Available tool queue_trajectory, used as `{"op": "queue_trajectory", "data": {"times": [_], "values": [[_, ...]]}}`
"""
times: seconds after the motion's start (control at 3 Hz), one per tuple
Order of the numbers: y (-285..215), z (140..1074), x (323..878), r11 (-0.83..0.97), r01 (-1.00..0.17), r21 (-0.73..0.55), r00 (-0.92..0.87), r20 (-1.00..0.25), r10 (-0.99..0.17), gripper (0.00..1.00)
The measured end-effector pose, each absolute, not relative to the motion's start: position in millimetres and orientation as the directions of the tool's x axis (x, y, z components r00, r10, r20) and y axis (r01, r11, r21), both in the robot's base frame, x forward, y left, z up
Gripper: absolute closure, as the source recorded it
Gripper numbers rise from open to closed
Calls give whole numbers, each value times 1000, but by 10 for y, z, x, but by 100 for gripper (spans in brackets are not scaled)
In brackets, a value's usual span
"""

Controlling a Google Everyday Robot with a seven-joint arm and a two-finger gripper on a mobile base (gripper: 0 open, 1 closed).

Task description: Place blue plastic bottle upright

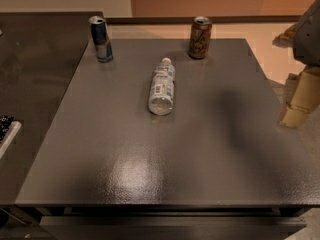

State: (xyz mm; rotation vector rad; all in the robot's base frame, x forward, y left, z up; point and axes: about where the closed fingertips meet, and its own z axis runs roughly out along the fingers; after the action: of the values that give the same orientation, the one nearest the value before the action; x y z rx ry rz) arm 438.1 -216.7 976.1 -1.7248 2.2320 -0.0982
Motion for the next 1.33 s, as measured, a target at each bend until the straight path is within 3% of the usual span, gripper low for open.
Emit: {"op": "queue_trajectory", "data": {"times": [0.67, 1.33], "values": [[-2179, 9804, 4416, 251, -931, -264, -199, -209, -957, 0], [-1842, 9631, 4584, -28, -948, -317, 74, -136, -988, 0]]}}
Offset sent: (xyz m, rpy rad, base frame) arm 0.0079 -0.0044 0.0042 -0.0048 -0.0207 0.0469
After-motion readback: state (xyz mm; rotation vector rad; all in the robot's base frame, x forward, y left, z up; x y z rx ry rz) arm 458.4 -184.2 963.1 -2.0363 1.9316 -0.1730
